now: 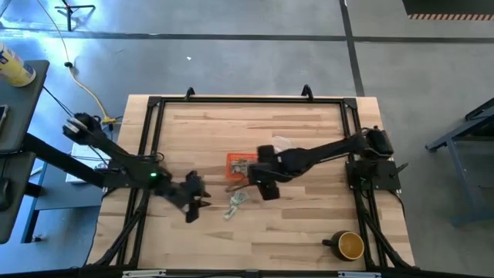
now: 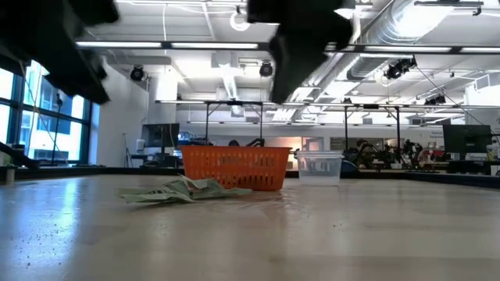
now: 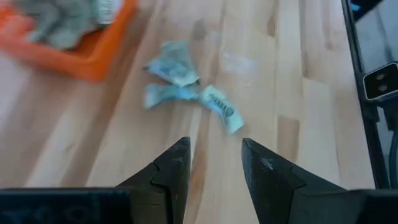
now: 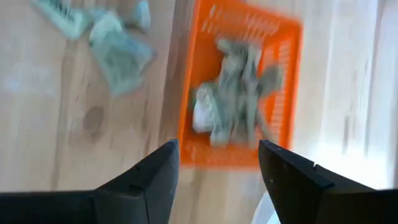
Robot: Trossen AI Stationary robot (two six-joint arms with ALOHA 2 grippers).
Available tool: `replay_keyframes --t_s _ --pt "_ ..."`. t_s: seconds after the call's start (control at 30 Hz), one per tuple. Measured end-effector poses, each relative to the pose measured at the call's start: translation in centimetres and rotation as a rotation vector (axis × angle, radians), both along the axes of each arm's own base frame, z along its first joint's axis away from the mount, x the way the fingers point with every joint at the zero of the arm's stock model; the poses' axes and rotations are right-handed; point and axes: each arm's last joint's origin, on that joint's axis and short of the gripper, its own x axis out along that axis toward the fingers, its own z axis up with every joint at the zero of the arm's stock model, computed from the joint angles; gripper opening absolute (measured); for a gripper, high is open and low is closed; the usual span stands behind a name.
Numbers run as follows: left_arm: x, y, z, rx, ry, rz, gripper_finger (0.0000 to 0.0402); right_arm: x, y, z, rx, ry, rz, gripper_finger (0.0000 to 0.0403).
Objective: Pick and place Stevia / Truvia into bins
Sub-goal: Put the stevia packet into the basket
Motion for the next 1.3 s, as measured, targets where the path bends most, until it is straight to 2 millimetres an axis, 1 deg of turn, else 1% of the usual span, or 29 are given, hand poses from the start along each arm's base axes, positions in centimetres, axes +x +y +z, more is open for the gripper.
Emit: replay_keyframes --t_s 0.13,0.2,0.33,0.47,0.53,0.63,0.7,0.8,0.9,0.97,1.1,1.2,1.3 --pt "2.7 0.8 -1.8 -0.056 0.046 -0.025 0.0177 -3.9 1.0 -1.1 0.035 0.036 -0.083 0.0209" --pt "3.6 1.0 -2.3 -0.065 0.068 -0.014 0.0177 -5.9 1.5 -1.0 0.048 0.018 -0.134 0.0209" --pt "5.9 0.6 -2.4 -0.089 0.094 0.014 0.0183 -9.5 1.8 -1.3 0.041 -0.026 -0.246 0.0209" --pt "8.5 -0.9 -2.5 -0.084 0.112 0.003 0.0205 -12.2 1.7 -1.7 0.031 -0.063 -0.318 0.0209" --pt "9.4 -1.5 -2.6 -0.084 0.136 0.014 0.0220 -13.3 1.7 -2.2 0.026 -0.058 -0.321 0.0209" --pt "10.4 -1.9 -3.0 -0.059 0.165 0.035 0.0244 -14.6 1.7 -2.6 -0.004 -0.063 -0.307 0.0209" --pt "10.5 -2.2 -3.5 -0.075 0.211 0.054 0.0257 -15.3 1.6 -2.8 -0.020 -0.077 -0.302 0.0209" --pt "10.4 -3.3 -4.1 -0.111 0.253 0.062 0.0270 -16.1 1.4 -3.3 -0.026 -0.086 -0.315 0.0209" --pt "9.9 -4.4 -4.6 -0.114 0.281 0.086 0.0272 -16.5 1.1 -3.5 -0.039 -0.098 -0.329 0.0209" --pt "9.7 -4.7 -4.9 -0.098 0.277 0.124 0.0268 -16.6 1.0 -3.7 -0.048 -0.105 -0.330 0.0209" --pt "9.9 -4.4 -5.8 -0.059 0.284 0.198 0.0251 -16.5 0.9 -3.8 -0.059 -0.138 -0.342 0.0209" --pt "10.5 -4.1 -6.1 -0.087 0.267 0.205 0.0240 -16.3 0.6 -3.8 -0.055 -0.147 -0.351 0.0209" --pt "10.6 -4.1 -6.5 -0.075 0.271 0.211 0.0234 -16.3 0.4 -3.8 -0.061 -0.142 -0.361 0.0209"
